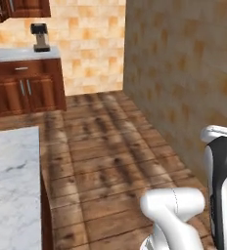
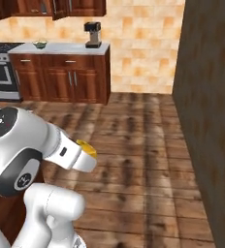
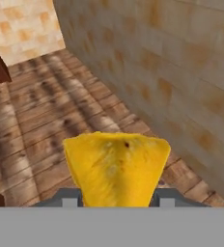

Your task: Pick the cheese from the fridge and the cheese grater from the cabinet and place them next to the salad bowl.

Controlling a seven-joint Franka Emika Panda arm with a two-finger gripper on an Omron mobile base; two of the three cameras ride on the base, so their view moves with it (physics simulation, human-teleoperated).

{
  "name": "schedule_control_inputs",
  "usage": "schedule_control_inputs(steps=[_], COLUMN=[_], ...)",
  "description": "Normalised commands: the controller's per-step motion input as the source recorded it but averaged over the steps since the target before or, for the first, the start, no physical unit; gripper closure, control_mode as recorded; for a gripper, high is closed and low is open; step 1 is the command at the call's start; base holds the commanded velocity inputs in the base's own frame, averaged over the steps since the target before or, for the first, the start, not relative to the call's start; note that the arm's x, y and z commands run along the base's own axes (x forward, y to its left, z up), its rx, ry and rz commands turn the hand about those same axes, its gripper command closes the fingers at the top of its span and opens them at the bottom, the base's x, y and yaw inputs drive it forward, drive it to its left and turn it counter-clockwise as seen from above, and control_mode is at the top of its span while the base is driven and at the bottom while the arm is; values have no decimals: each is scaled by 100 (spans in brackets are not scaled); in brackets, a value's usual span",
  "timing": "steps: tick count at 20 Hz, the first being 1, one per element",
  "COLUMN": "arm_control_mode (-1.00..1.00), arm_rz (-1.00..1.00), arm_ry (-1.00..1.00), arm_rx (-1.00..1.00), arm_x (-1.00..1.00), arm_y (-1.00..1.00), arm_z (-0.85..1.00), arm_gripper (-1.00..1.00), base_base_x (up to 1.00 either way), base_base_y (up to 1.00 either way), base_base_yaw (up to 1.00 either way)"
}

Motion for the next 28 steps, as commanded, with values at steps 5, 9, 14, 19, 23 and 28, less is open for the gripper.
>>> schedule_control_inputs(steps=[5,9,14,19,23,28], arm_control_mode=[100,100,100,100,100,100], arm_rz=[0,0,0,0,0,0], arm_ry=[0,0,0,0,0,0], arm_rx=[0,0,0,0,0,0], arm_x=[0,0,0,0,0,0], arm_y=[0,0,0,0,0,0], arm_z=[0,0,0,0,0,0], arm_gripper=[100,100,100,100,100,100], base_base_x=[100,100,100,100,100,100], base_base_y=[49,33,34,45,47,53], base_base_yaw=[-20,-15,-14,-10,-7,-5])
